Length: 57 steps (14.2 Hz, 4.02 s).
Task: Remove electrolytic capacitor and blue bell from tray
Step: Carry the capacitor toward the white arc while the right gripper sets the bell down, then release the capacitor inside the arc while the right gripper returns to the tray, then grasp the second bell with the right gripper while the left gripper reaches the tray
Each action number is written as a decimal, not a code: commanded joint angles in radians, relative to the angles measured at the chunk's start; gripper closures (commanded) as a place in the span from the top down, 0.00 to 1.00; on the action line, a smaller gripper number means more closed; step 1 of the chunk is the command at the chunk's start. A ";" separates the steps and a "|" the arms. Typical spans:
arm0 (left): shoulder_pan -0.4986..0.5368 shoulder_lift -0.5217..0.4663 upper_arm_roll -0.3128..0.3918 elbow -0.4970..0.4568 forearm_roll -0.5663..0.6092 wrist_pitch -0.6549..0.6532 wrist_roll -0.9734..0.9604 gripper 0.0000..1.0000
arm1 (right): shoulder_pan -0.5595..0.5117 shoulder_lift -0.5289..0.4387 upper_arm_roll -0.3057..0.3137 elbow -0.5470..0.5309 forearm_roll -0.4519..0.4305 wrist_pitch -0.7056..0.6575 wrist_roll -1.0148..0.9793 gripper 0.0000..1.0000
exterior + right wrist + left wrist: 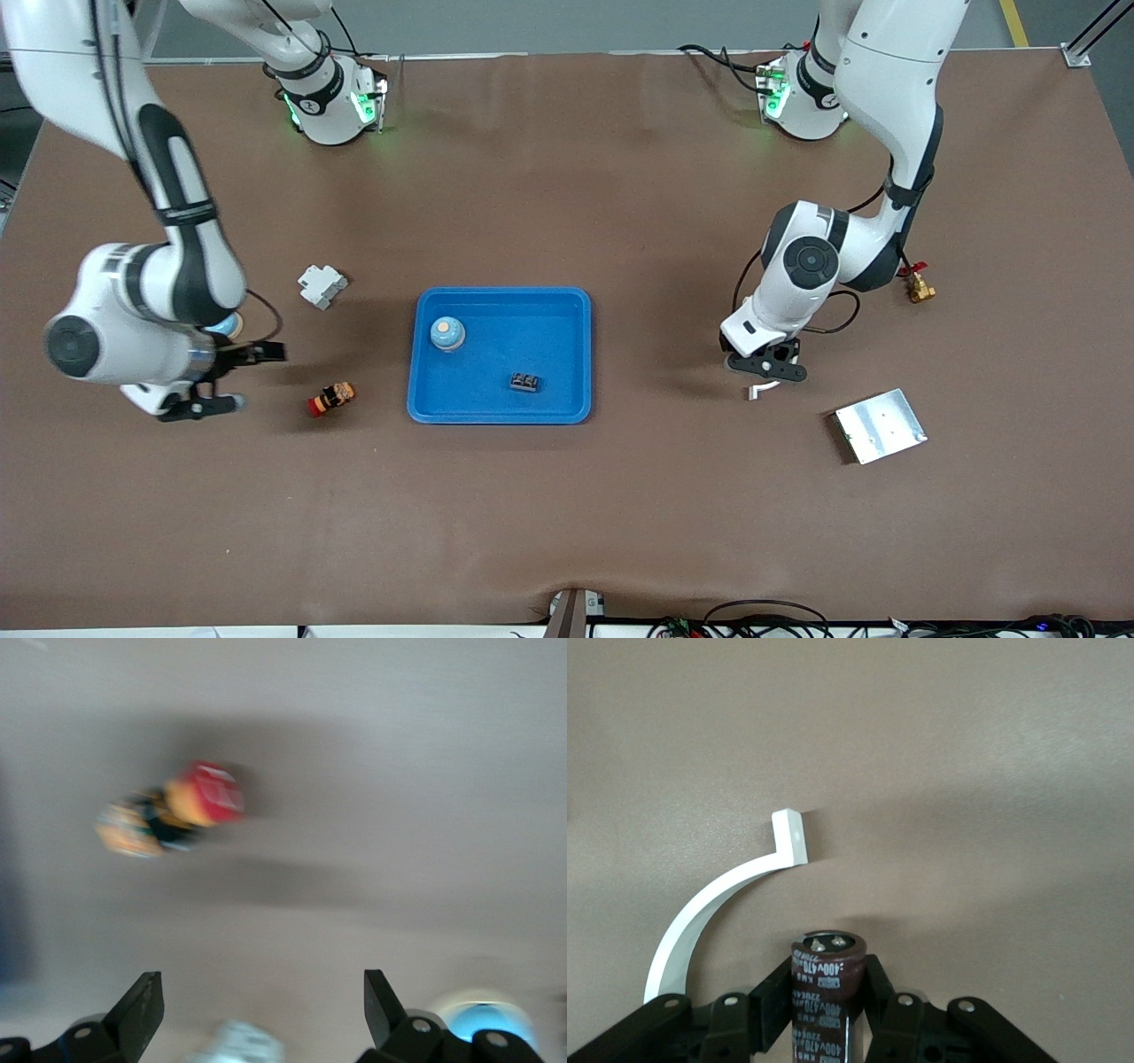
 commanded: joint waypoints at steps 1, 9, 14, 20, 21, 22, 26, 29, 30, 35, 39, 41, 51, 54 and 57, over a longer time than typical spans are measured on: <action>0.015 0.000 -0.005 -0.036 0.020 0.049 0.005 0.00 | 0.104 -0.002 0.001 0.036 0.036 -0.013 0.268 1.00; 0.044 0.029 -0.007 -0.016 0.020 0.033 -0.013 0.99 | 0.331 0.021 0.032 0.018 0.045 0.153 0.949 1.00; 0.030 0.020 -0.008 -0.005 0.017 0.031 -0.145 1.00 | 0.387 0.029 0.032 -0.072 0.059 0.260 1.093 1.00; 0.012 0.000 -0.025 0.198 0.015 -0.289 -0.384 1.00 | 0.385 0.044 0.058 -0.138 0.062 0.325 1.133 1.00; 0.006 0.000 -0.039 0.226 0.004 -0.321 -0.447 1.00 | 0.380 0.043 0.068 -0.151 0.062 0.328 1.133 1.00; 0.006 0.000 -0.051 0.248 0.003 -0.340 -0.560 1.00 | 0.377 0.041 0.072 -0.161 0.062 0.331 1.133 1.00; -0.003 0.042 -0.129 0.340 0.003 -0.343 -0.971 1.00 | 0.369 0.046 0.073 -0.169 0.062 0.340 1.133 1.00; -0.048 0.128 -0.134 0.475 0.003 -0.345 -1.227 1.00 | 0.346 0.047 0.087 -0.181 0.061 0.346 1.124 1.00; -0.059 0.160 -0.134 0.521 0.004 -0.346 -1.296 1.00 | 0.343 0.049 0.089 -0.180 0.061 0.351 1.124 1.00; -0.091 0.279 -0.136 0.758 -0.008 -0.484 -1.544 1.00 | 0.339 0.060 0.112 -0.180 0.061 0.384 1.124 1.00; -0.132 0.366 -0.129 0.923 -0.011 -0.501 -1.714 1.00 | 0.334 0.060 0.113 -0.178 0.061 0.386 1.115 0.94; -0.134 0.377 -0.133 0.944 -0.012 -0.474 -1.771 1.00 | 0.334 0.060 0.115 -0.180 0.059 0.384 1.113 0.84; -0.226 0.541 -0.126 1.116 -0.011 -0.285 -1.998 1.00 | 0.245 0.027 0.144 -0.008 0.053 0.172 0.979 0.03; -0.269 0.570 -0.104 1.145 -0.011 -0.285 -2.013 1.00 | 0.170 0.014 0.109 0.001 0.050 0.147 0.692 0.00; -0.298 0.592 -0.100 1.145 -0.011 -0.286 -2.012 1.00 | 0.078 -0.011 0.046 0.001 0.048 0.049 0.344 0.00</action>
